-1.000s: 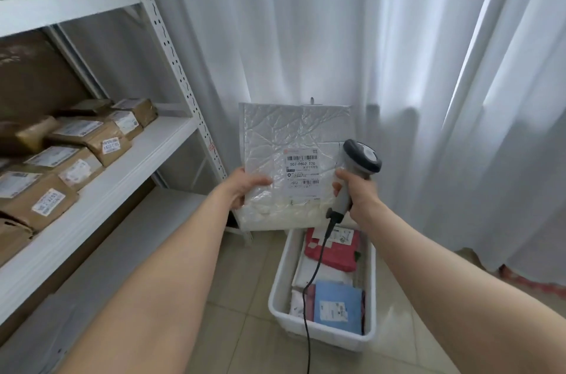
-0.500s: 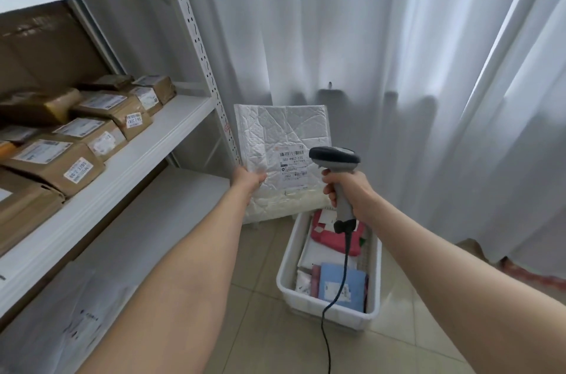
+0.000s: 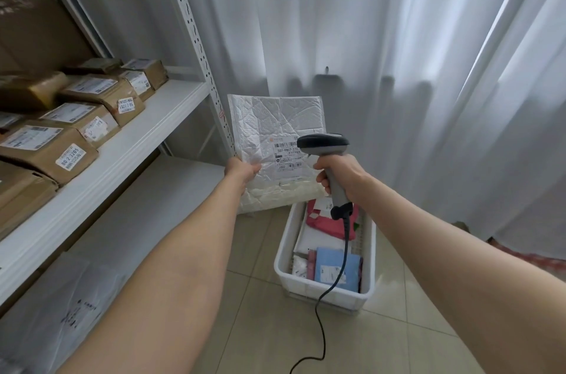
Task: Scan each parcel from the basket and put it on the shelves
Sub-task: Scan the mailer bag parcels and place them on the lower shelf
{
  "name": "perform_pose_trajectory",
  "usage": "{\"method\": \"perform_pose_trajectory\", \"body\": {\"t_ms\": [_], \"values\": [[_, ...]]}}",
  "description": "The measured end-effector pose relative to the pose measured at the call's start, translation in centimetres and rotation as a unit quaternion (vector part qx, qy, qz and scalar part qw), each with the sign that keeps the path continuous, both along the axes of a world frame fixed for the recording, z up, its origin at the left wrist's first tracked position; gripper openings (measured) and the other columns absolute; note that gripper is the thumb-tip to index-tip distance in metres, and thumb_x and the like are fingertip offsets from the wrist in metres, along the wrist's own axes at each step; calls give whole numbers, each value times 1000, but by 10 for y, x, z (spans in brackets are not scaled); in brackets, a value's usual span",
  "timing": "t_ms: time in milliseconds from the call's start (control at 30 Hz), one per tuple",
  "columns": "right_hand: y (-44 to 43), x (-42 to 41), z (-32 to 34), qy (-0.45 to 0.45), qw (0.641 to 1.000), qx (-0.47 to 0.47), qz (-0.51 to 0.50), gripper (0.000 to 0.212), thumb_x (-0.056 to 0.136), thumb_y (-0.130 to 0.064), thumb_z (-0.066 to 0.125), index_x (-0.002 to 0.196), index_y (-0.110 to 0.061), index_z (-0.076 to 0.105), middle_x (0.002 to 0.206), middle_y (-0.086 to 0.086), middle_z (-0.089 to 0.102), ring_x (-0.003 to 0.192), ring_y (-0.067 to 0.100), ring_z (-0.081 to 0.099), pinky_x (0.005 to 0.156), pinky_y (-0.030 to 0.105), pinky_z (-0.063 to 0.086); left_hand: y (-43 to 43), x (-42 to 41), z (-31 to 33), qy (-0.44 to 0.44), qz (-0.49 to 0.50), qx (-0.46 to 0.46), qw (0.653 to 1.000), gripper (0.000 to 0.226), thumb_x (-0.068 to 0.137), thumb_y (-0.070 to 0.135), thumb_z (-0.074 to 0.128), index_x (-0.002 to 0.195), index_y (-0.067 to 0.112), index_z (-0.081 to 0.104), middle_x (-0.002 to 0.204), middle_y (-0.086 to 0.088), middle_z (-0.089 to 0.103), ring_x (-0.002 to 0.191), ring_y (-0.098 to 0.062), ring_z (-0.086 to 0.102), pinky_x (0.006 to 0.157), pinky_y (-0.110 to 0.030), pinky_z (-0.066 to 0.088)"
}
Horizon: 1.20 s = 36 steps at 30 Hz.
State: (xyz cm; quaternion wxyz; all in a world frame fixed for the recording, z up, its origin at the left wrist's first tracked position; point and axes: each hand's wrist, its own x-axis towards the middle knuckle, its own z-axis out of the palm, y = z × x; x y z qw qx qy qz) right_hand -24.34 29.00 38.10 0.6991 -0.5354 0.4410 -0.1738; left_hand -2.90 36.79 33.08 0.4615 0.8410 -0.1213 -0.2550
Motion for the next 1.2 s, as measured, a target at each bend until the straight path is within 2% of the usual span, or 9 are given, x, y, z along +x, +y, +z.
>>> {"method": "perform_pose_trajectory", "body": {"t_ms": [267,467,600,733,833,867,967,1067,1200], "values": [[-1,0,-2,-10,1000,5,-6,4,84,-4,58,81,-5,56,50,7,53,37,14,41,42,19,36,4,2,-1,-2,-6,-4,1000,62,81,14,76,133,-2,47,132,-18,55,121,-32,54,103,-42,44],[4,1,-13,-43,998,47,0,2,88,-3,58,86,-4,59,59,10,63,44,14,50,46,24,44,16,4,-4,24,4,-22,999,59,82,13,75,132,-4,47,132,-17,55,120,-30,54,103,-42,44],[8,5,-29,-50,994,87,-48,13,84,3,60,95,-4,58,81,14,62,62,19,57,55,28,51,38,4,-7,77,37,-55,995,45,84,5,71,124,-5,53,121,-19,62,108,-31,62,93,-43,52],[15,18,-46,12,996,64,-68,26,82,-3,65,105,-5,54,83,13,56,67,23,55,61,34,53,69,2,-15,120,85,-87,985,37,86,-4,65,122,-5,55,119,-19,62,97,-28,62,87,-40,52],[27,33,-56,-4,994,92,-57,29,81,-4,66,107,-8,55,92,13,61,80,28,64,81,42,58,97,2,-25,141,129,-90,977,34,88,-5,61,121,-3,54,118,-18,62,102,-31,62,89,-42,52],[32,39,-59,-18,992,113,-45,28,81,-3,66,106,-9,56,95,13,62,85,30,66,83,42,58,107,2,-29,152,144,-89,974,33,89,-4,61,121,-2,55,114,-16,63,101,-31,62,88,-42,52],[52,58,-67,-58,978,199,3,25,82,-2,66,106,-10,61,99,11,64,80,27,69,71,35,58,138,3,-43,176,173,-59,967,31,89,1,61,120,1,56,89,-6,61,81,-23,61,78,-34,51],[79,83,-74,-55,973,223,33,24,85,2,64,105,-10,58,98,11,62,69,23,67,49,26,54,167,7,-55,184,193,-39,963,35,89,4,63,123,0,53,90,-4,57,85,-20,55,76,-31,46],[115,124,-90,-48,979,194,38,15,86,9,59,89,-4,54,87,14,59,65,24,63,52,27,55,206,28,-66,201,233,-38,951,43,84,1,65,123,-1,48,84,-5,53,68,-19,51,55,-26,40]]}}
